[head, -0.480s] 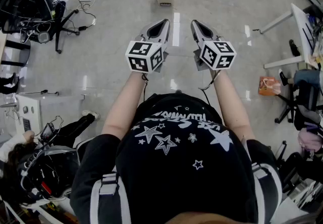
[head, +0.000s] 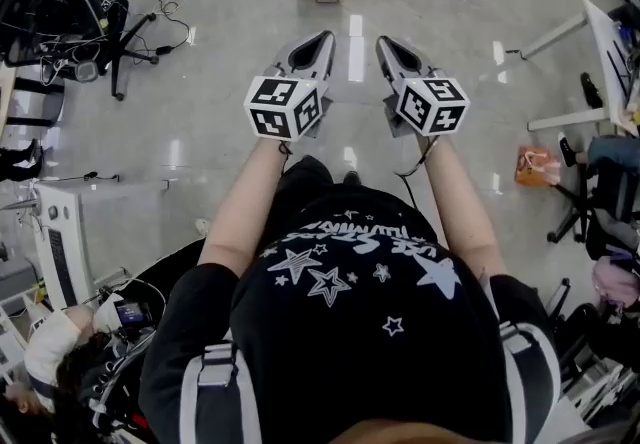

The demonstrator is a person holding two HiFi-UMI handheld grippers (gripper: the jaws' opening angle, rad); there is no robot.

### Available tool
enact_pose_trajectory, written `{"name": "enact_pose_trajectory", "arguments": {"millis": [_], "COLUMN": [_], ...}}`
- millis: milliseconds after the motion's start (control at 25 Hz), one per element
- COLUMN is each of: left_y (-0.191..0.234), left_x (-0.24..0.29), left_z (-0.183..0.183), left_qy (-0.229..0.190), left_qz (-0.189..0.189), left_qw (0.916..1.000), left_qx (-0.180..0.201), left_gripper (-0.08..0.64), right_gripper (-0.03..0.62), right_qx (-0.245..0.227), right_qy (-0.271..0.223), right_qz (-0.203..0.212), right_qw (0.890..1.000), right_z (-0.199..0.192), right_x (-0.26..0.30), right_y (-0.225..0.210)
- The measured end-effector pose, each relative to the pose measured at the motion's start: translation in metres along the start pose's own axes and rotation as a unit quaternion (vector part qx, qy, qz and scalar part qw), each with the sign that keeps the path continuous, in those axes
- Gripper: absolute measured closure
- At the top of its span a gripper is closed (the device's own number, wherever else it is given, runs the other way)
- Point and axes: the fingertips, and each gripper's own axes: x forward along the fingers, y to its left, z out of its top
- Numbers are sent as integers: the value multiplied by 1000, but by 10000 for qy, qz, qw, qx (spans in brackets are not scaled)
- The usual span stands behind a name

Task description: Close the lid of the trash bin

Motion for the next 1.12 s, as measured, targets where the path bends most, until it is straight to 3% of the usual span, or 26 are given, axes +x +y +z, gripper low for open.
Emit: {"name": "enact_pose_trajectory", "arguments": {"millis": [480,1120], "left_y": [45,191], "left_x": [34,137], "left_z": [-10,35], "left_qy": [71,85], "left_qz": [103,28], "left_qw": [9998,9994], "left_qx": [-164,-344], "left_gripper": [549,549], "right_gripper": [587,587], "right_qx": [-22,-5], "right_qy": [214,366], "right_qz": [-181,-339], "right_qw": [9996,9988], "right_z": [2,51], "right_x": [43,219], "right_y": [-29,-70]}}
